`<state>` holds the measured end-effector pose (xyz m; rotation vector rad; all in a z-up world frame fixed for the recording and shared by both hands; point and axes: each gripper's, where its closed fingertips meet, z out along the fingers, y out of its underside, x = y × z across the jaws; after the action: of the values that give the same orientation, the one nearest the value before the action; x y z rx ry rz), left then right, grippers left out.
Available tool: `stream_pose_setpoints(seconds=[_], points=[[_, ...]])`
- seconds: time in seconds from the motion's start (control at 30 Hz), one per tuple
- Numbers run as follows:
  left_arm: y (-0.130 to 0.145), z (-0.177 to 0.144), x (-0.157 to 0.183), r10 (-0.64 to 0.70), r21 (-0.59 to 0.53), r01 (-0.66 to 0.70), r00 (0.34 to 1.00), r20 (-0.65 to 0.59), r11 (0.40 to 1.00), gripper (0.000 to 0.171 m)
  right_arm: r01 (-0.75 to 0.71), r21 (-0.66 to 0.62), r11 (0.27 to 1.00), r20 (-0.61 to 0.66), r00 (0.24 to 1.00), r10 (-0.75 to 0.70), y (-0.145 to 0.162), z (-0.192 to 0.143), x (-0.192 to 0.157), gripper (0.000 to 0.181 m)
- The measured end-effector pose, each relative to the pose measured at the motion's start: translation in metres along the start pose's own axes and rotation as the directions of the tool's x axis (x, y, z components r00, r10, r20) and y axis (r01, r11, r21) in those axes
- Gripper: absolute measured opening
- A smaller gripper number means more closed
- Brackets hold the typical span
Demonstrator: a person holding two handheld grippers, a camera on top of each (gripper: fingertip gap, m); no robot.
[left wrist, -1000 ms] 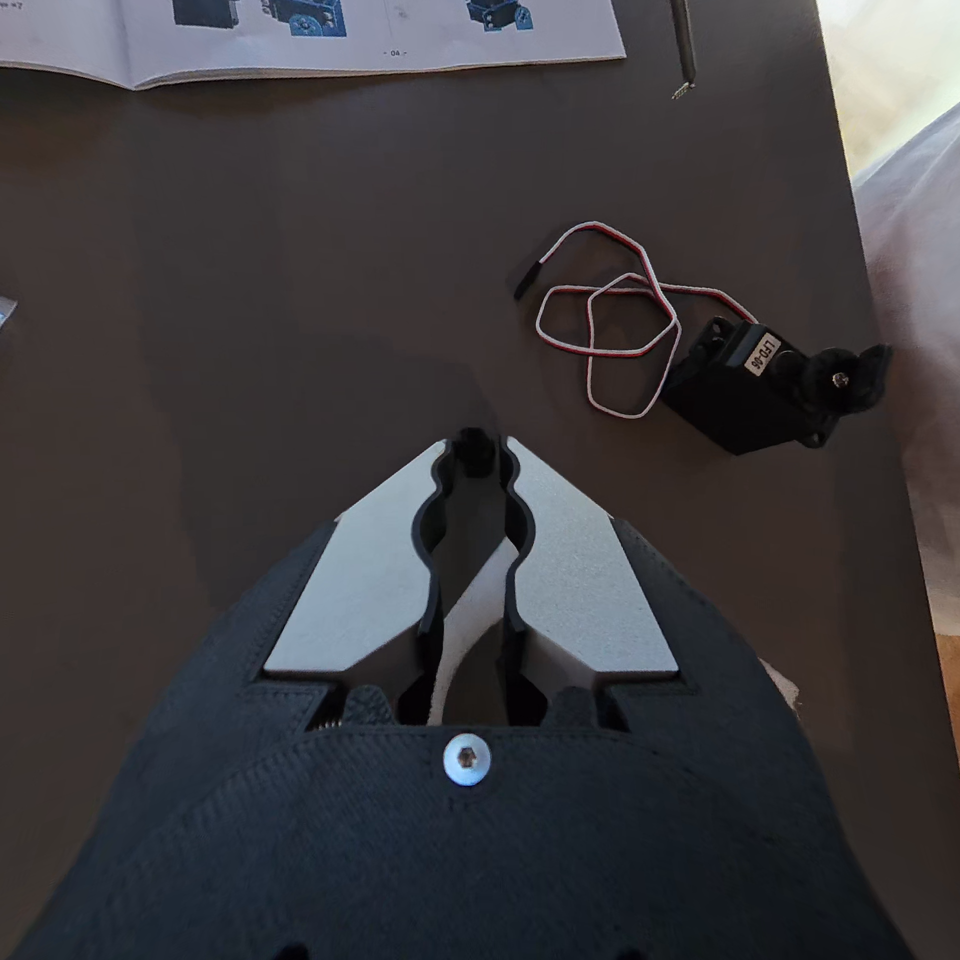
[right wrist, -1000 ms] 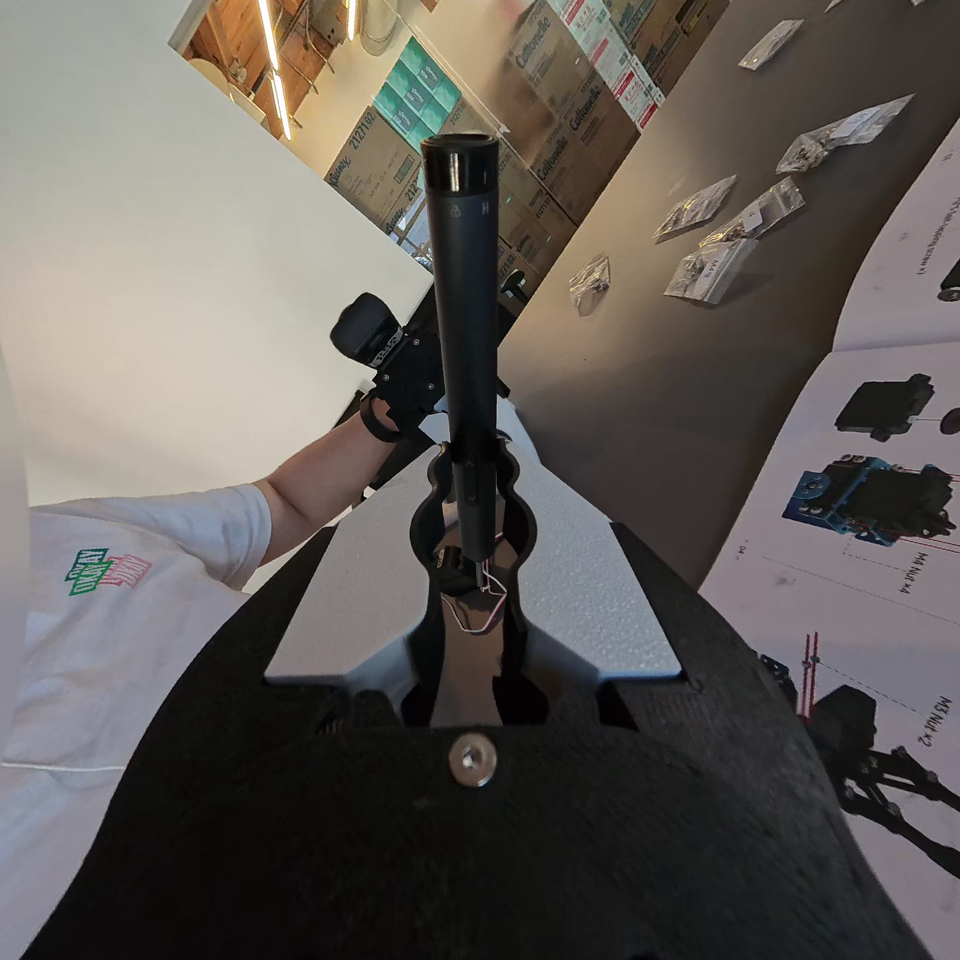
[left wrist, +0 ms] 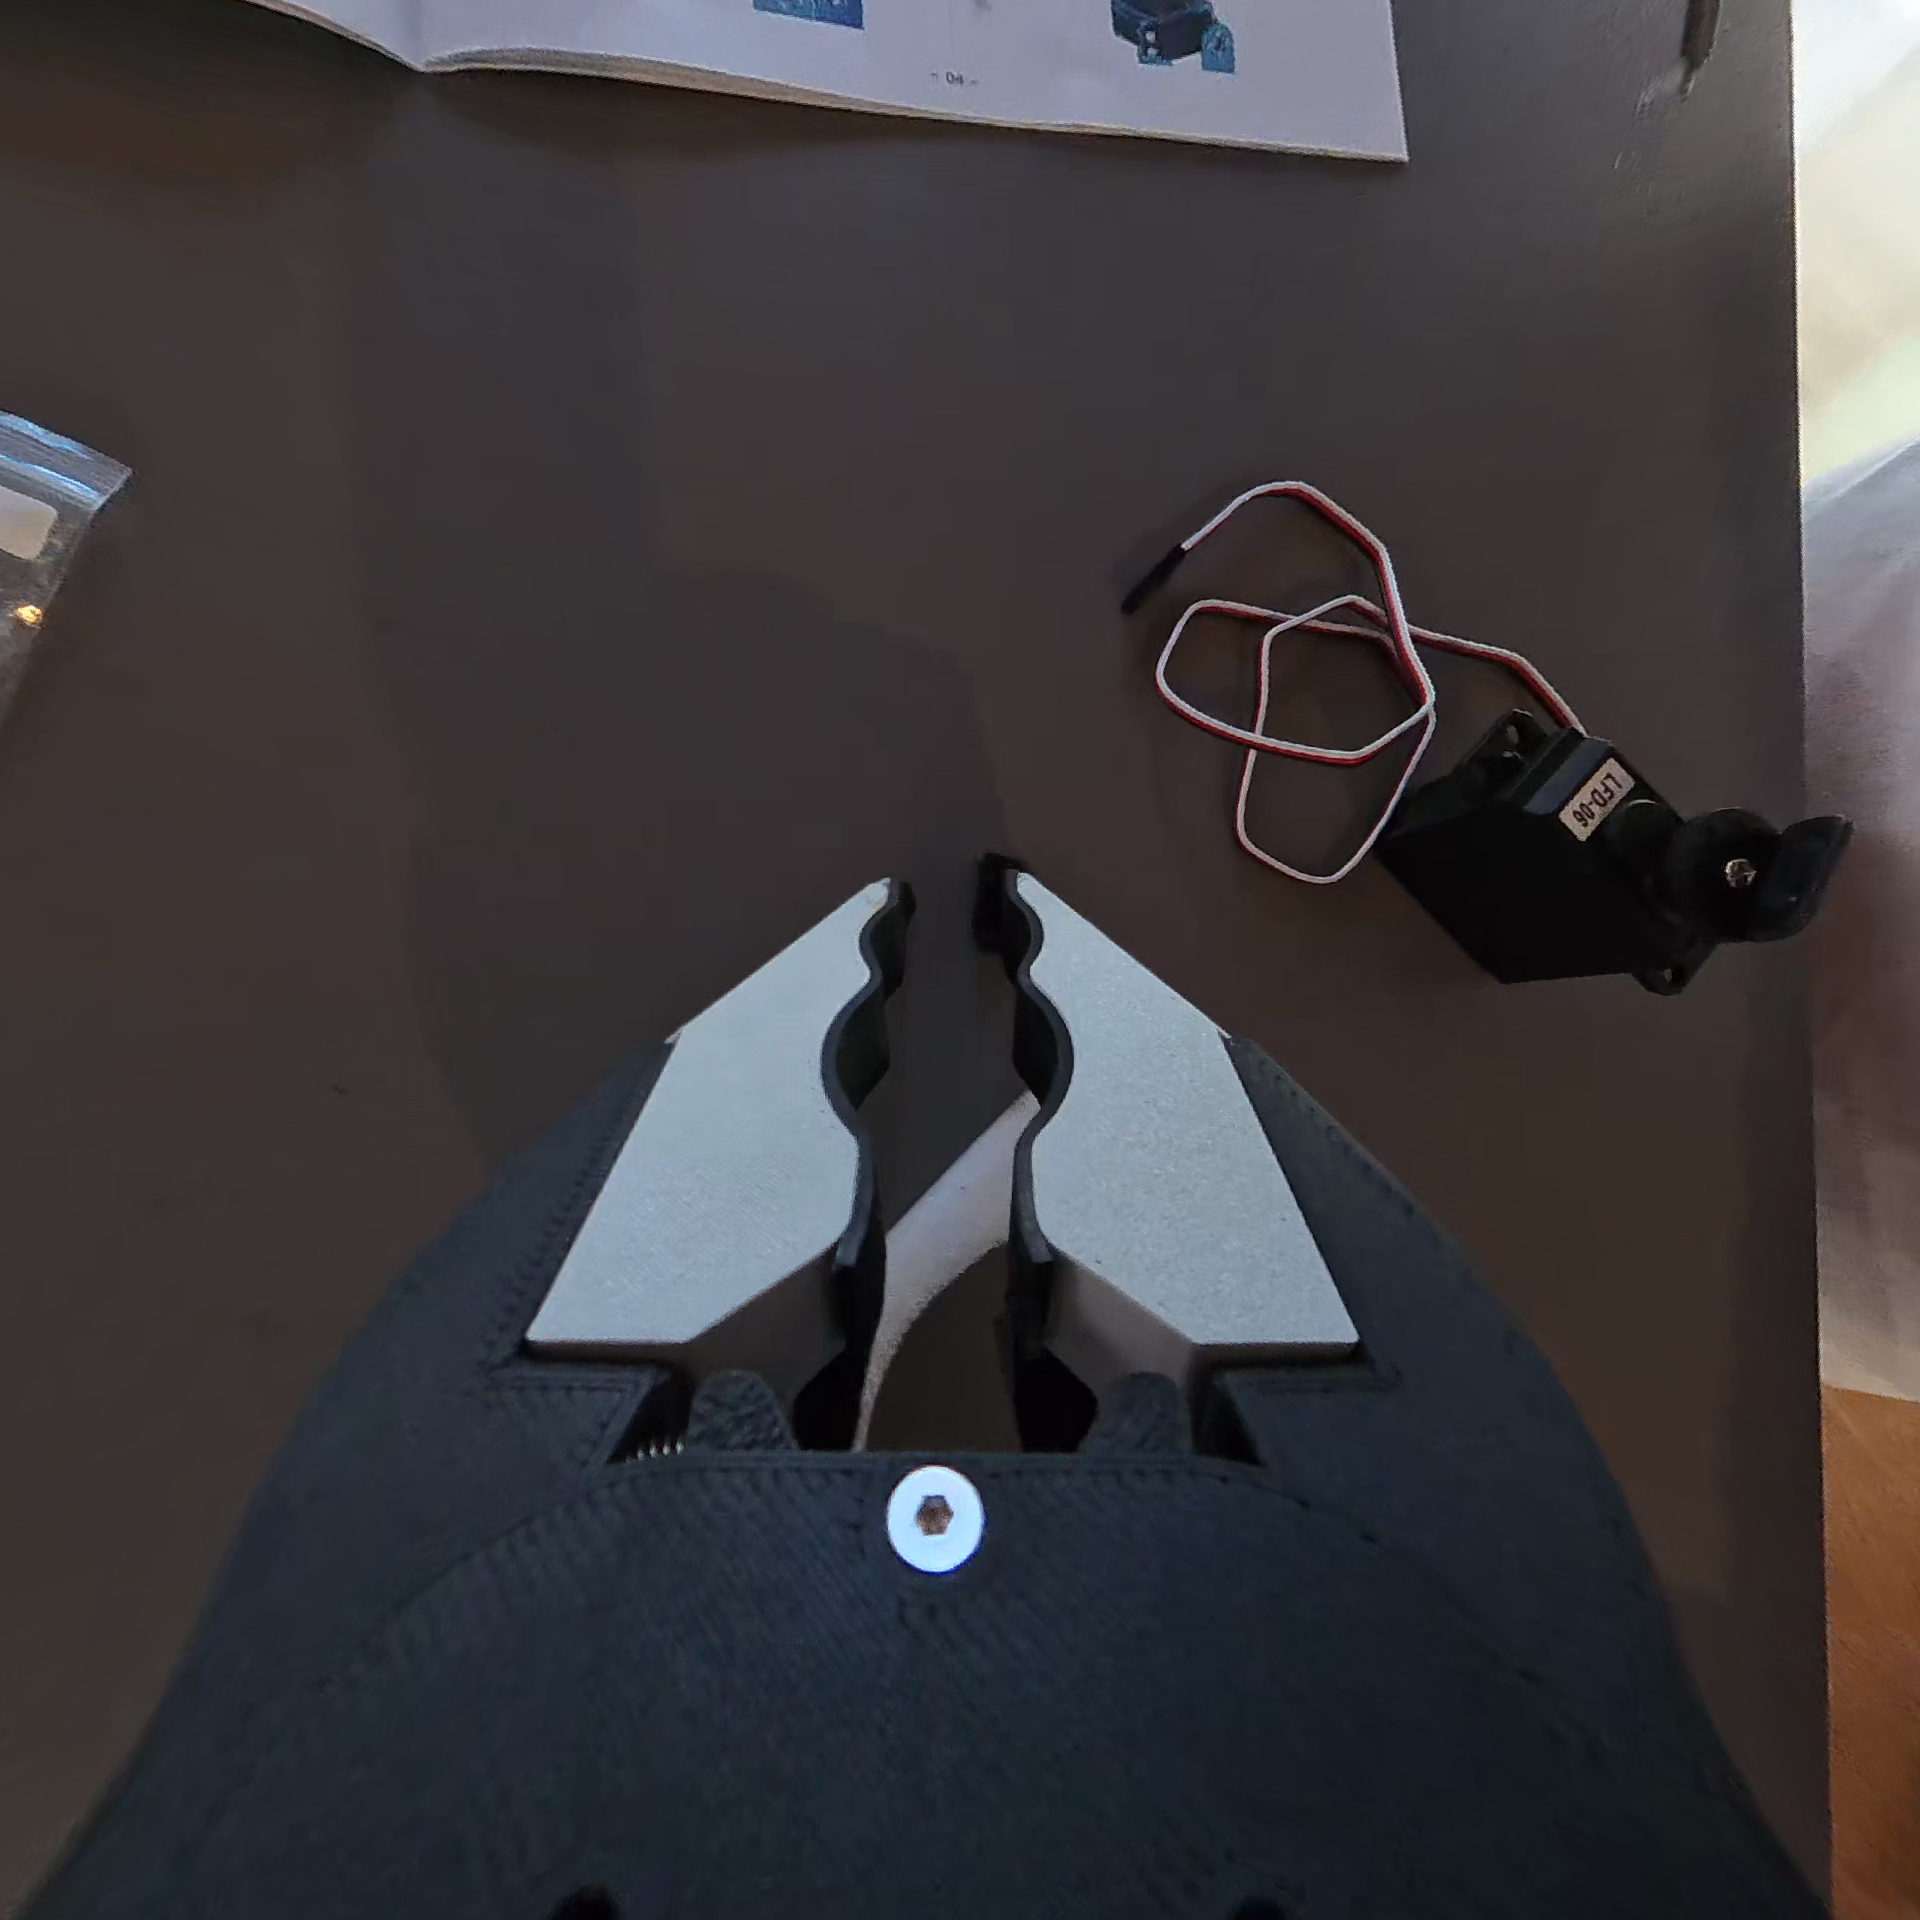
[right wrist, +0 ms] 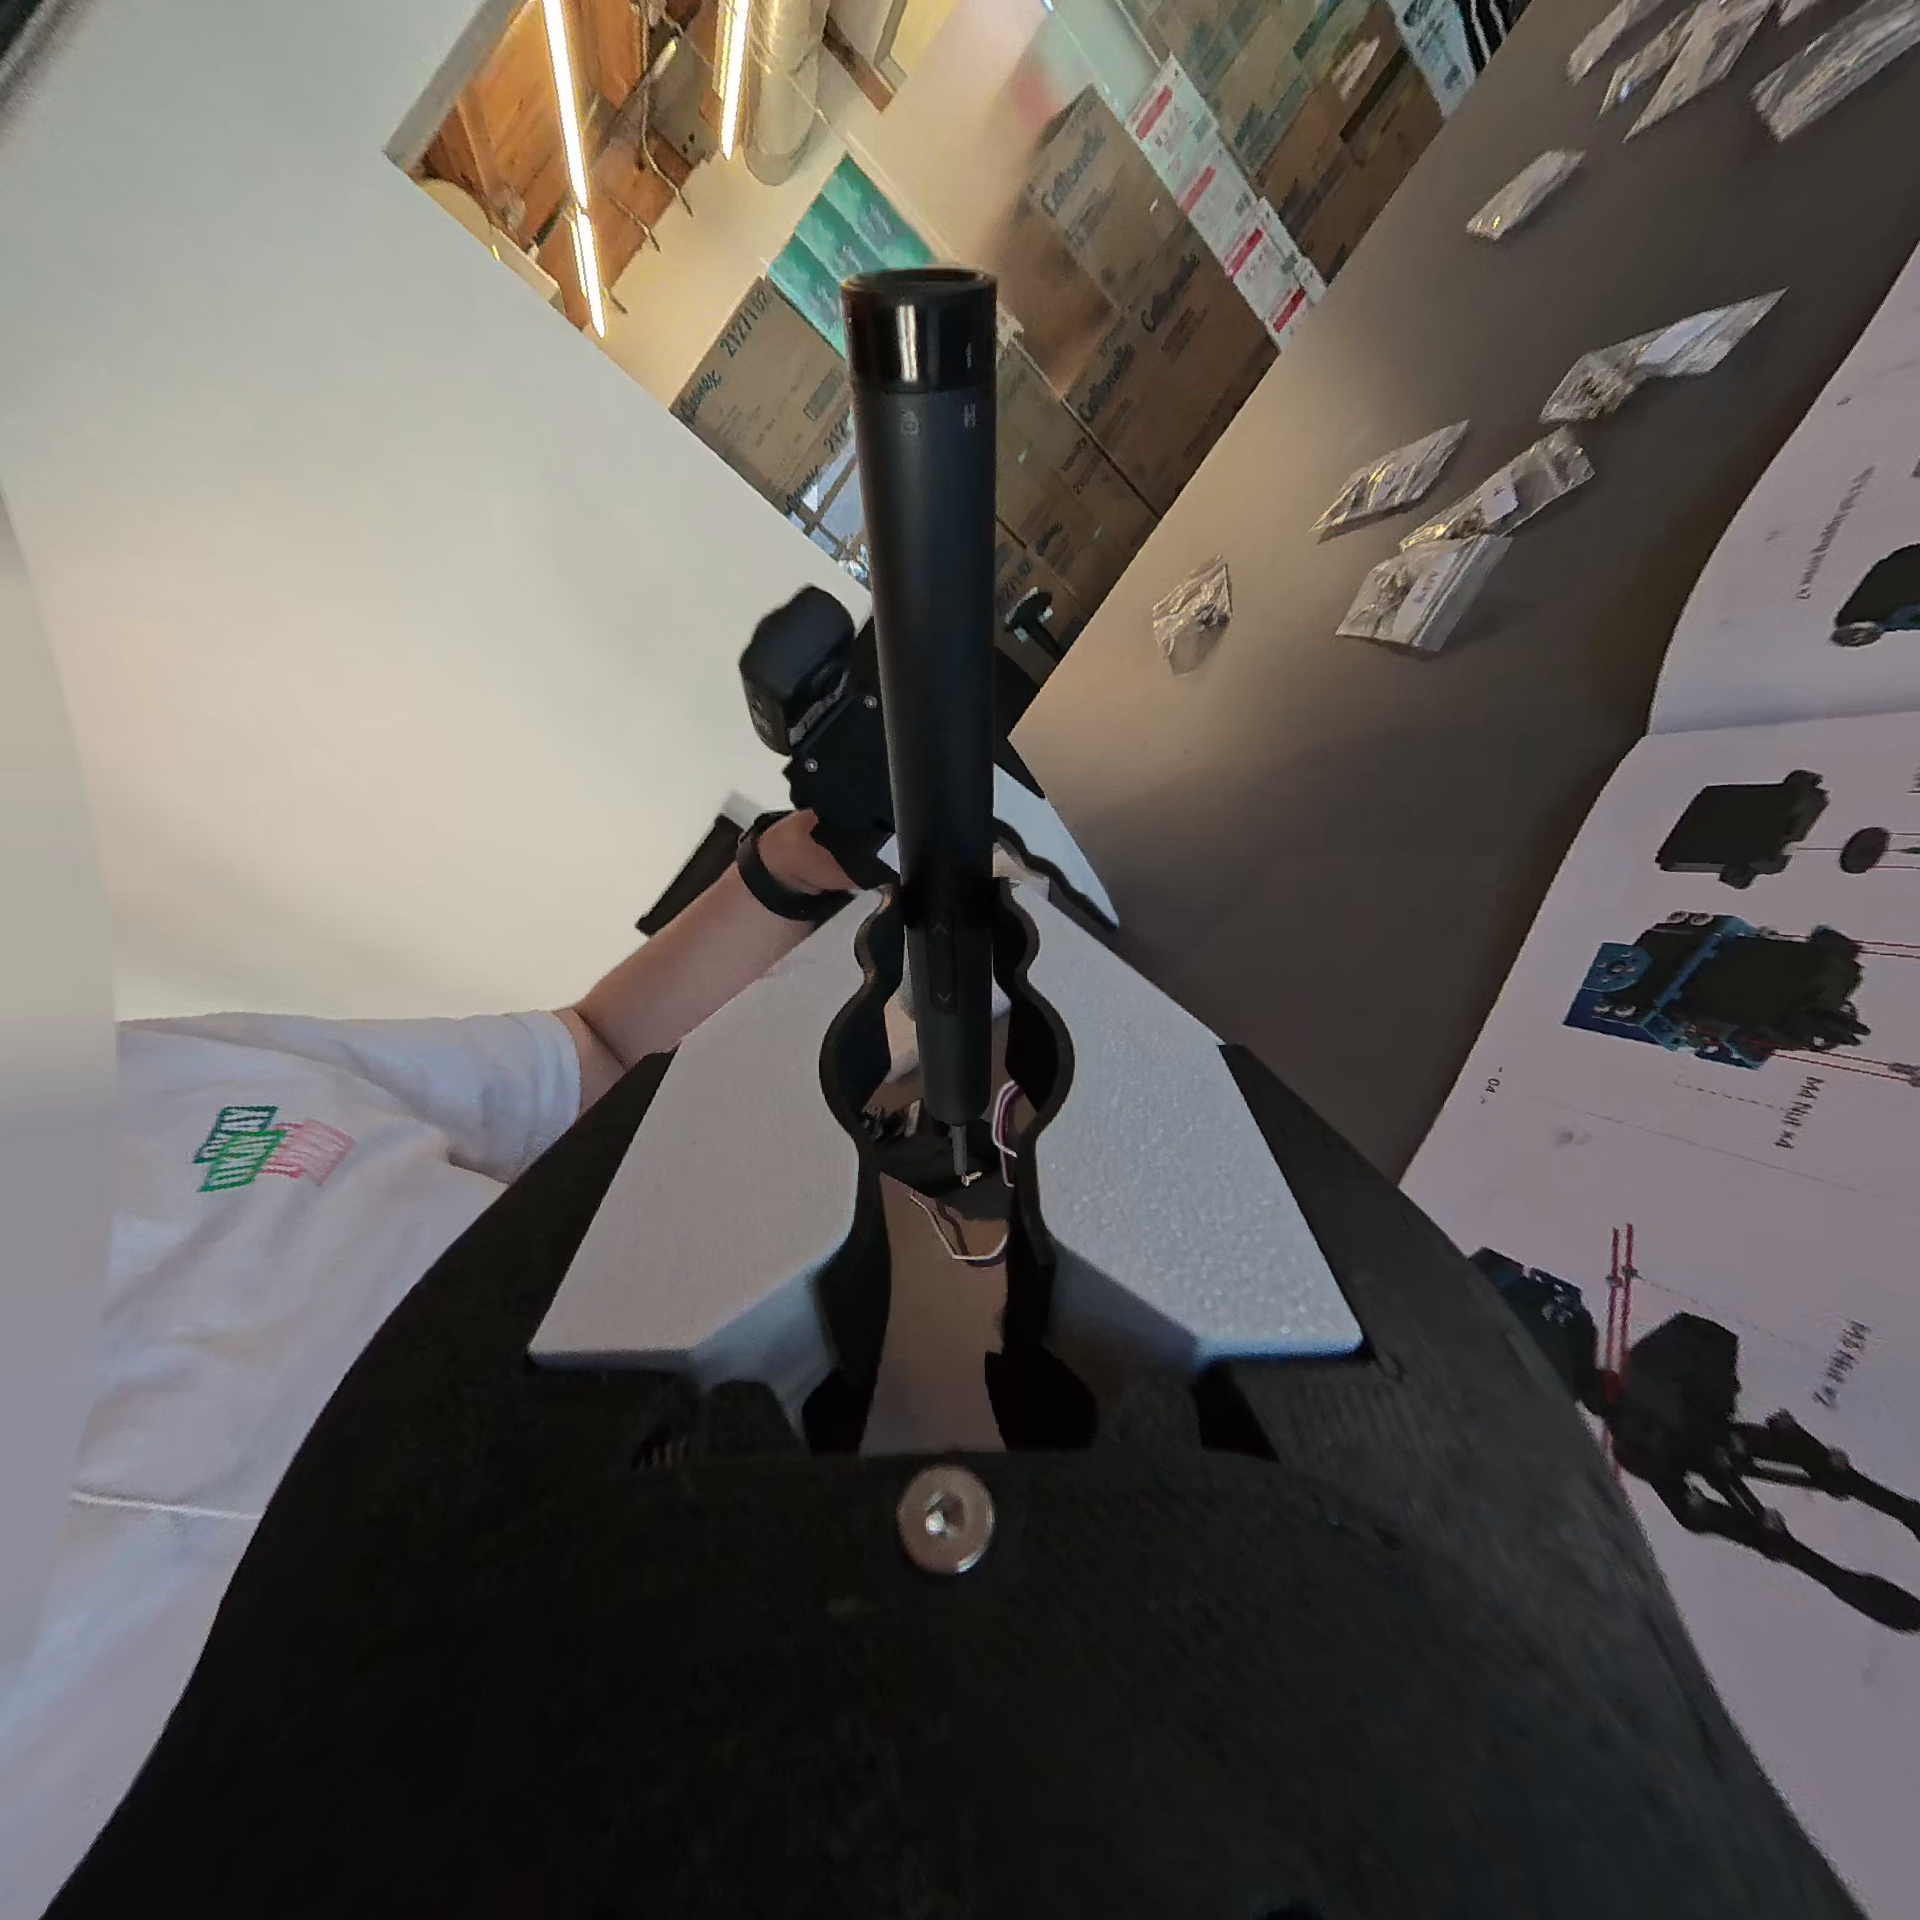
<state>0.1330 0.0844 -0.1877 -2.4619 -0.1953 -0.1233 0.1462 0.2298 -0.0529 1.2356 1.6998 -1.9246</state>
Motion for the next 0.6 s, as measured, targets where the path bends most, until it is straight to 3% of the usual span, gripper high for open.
stream_pose_setpoints(seconds=[0.1, 0.43, 0.6], points=[[0.004, -0.001, 0.007, 0.037, -0.008, -0.037, 0.999, -0.003, 0.999, 0.003, -0.002, 0.071, 0.997, 0.007, 1.000, 0.001, -0.019, -0.021, -0.004, 0.015], [-0.003, -0.007, -0.001, 0.146, -0.037, -0.143, 0.986, 0.078, 0.989, 0.001, 0.130, 0.204, 0.970, -0.085, 0.990, -0.115, -0.113, -0.089, -0.013, 0.015], [-0.008, -0.008, -0.010, 0.217, -0.055, -0.214, 0.974, 0.067, 0.975, 0.001, 0.160, 0.227, 0.961, -0.103, 0.985, -0.140, -0.126, -0.101, -0.014, 0.015]])
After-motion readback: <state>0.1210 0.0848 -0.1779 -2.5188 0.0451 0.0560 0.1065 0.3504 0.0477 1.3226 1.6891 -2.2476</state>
